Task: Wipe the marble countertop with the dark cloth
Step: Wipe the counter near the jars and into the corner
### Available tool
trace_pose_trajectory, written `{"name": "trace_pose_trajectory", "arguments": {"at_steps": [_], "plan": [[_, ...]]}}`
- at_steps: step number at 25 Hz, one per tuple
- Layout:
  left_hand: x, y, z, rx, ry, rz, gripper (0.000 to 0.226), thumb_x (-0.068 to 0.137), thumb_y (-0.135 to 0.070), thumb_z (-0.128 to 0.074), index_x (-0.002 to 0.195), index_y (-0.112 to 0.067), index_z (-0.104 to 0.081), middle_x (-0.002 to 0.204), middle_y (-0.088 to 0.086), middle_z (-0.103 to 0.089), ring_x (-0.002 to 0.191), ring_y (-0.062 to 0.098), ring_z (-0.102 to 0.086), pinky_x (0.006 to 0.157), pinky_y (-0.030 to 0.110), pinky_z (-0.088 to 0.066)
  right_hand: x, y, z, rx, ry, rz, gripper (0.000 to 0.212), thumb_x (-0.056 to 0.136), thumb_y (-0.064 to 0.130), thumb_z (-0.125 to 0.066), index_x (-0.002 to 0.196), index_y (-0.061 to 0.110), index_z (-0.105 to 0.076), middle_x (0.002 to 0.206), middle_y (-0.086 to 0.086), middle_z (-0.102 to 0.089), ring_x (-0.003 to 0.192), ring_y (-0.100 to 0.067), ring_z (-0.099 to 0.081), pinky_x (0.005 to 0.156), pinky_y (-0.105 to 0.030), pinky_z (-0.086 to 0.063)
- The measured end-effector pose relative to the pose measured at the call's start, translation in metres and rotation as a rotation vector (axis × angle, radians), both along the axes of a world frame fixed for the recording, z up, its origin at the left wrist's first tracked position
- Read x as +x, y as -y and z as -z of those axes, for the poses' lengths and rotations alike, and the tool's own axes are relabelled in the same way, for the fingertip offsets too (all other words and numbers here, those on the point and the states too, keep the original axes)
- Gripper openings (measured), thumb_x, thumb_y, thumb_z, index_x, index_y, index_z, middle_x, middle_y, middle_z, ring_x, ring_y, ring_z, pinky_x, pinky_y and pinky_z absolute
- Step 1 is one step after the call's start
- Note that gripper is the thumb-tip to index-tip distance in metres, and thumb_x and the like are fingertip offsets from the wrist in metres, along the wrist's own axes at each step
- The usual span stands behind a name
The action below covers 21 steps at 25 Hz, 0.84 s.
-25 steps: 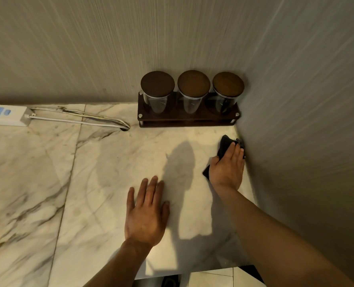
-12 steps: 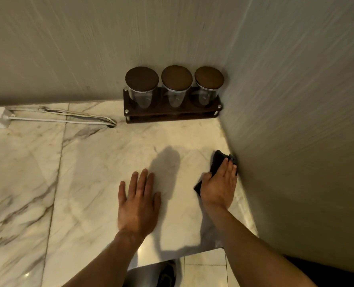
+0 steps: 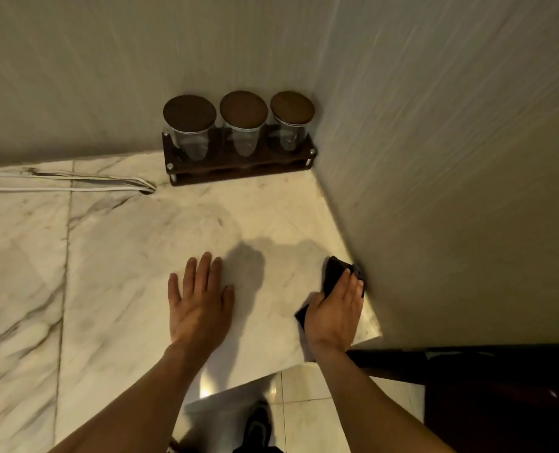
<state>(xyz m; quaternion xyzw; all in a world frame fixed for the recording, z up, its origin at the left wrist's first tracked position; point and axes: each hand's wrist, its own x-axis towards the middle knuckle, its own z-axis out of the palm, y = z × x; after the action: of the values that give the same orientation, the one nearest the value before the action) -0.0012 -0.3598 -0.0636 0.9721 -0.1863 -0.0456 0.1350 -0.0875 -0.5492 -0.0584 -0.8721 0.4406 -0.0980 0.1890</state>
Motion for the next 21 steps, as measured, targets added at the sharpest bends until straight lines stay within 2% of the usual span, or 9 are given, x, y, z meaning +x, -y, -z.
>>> {"name": "trace_pose_trajectory", "arguments": {"at_steps": [6, 9, 14, 16, 18, 20, 21], "plan": [[-0.003, -0.008, -0.007, -0.131, -0.076, 0.03, 0.068, 0.091, -0.052, -0.009, 0.148, -0.02, -0.025, 0.158, 0.004, -0.016, 0.145, 0.023, -0.004, 0.117, 0.043, 0.004, -0.03, -0.009, -0.002, 0.066, 0.012, 0.1, 0.066, 0.091, 0.014, -0.051, 0.148, 0.006, -0.018, 0.156, -0.016, -0.021, 0.145, -0.029, -0.012, 0.118, -0.043, -0.009], [-0.018, -0.015, -0.009, -0.132, -0.087, 0.048, 0.07, 0.089, -0.052, -0.008, 0.148, -0.019, -0.025, 0.158, 0.005, -0.017, 0.145, 0.023, -0.007, 0.117, 0.041, 0.002, -0.047, -0.015, -0.003, 0.092, 0.056, 0.144, 0.066, 0.09, 0.009, -0.053, 0.147, 0.005, -0.021, 0.156, -0.016, -0.023, 0.145, -0.03, -0.012, 0.118, -0.046, -0.013], [-0.055, -0.025, -0.011, -0.086, -0.049, 0.099, 0.062, 0.092, -0.044, -0.017, 0.144, -0.014, -0.034, 0.154, 0.01, -0.029, 0.143, 0.029, -0.019, 0.116, 0.046, -0.009, -0.081, -0.025, -0.004, 0.197, 0.149, 0.23, 0.065, 0.091, 0.002, -0.053, 0.148, 0.007, -0.022, 0.158, -0.012, -0.02, 0.146, -0.027, -0.01, 0.115, -0.047, -0.02], [-0.069, -0.028, -0.014, -0.105, -0.049, 0.105, 0.06, 0.093, -0.042, -0.018, 0.144, -0.015, -0.033, 0.154, 0.01, -0.028, 0.143, 0.029, -0.018, 0.116, 0.045, -0.009, -0.095, -0.031, -0.01, 0.368, 0.242, 0.34, 0.061, 0.094, 0.002, -0.048, 0.148, 0.013, -0.023, 0.156, -0.01, -0.025, 0.143, -0.029, -0.021, 0.113, -0.047, -0.025], [-0.083, -0.027, -0.023, -0.164, -0.082, 0.111, 0.057, 0.094, -0.041, -0.024, 0.145, -0.017, -0.03, 0.155, 0.008, -0.026, 0.144, 0.026, -0.016, 0.116, 0.042, -0.009, -0.11, -0.038, -0.015, 0.672, 0.361, 0.488, 0.052, 0.096, 0.008, -0.043, 0.145, 0.022, -0.033, 0.143, -0.01, -0.042, 0.129, -0.034, -0.041, 0.105, -0.049, -0.035], [-0.096, -0.024, -0.033, -0.263, -0.126, 0.118, 0.056, 0.094, -0.04, -0.032, 0.145, -0.017, -0.032, 0.154, 0.005, -0.029, 0.142, 0.023, -0.021, 0.116, 0.038, -0.015, -0.125, -0.044, -0.023, 1.048, 0.425, 0.613, 0.043, 0.089, 0.012, -0.05, 0.131, 0.02, -0.047, 0.115, -0.013, -0.054, 0.098, -0.033, -0.054, 0.088, -0.046, -0.044], [-0.101, -0.022, -0.04, -0.322, -0.158, 0.12, 0.055, 0.094, -0.04, -0.035, 0.145, -0.018, -0.033, 0.152, 0.003, -0.033, 0.14, 0.021, -0.026, 0.115, 0.035, -0.019, -0.131, -0.045, -0.03, 1.25, 0.441, 0.659, 0.04, 0.078, 0.013, -0.058, 0.117, 0.013, -0.052, 0.099, -0.015, -0.055, 0.082, -0.031, -0.053, 0.077, -0.043, -0.044]]}}
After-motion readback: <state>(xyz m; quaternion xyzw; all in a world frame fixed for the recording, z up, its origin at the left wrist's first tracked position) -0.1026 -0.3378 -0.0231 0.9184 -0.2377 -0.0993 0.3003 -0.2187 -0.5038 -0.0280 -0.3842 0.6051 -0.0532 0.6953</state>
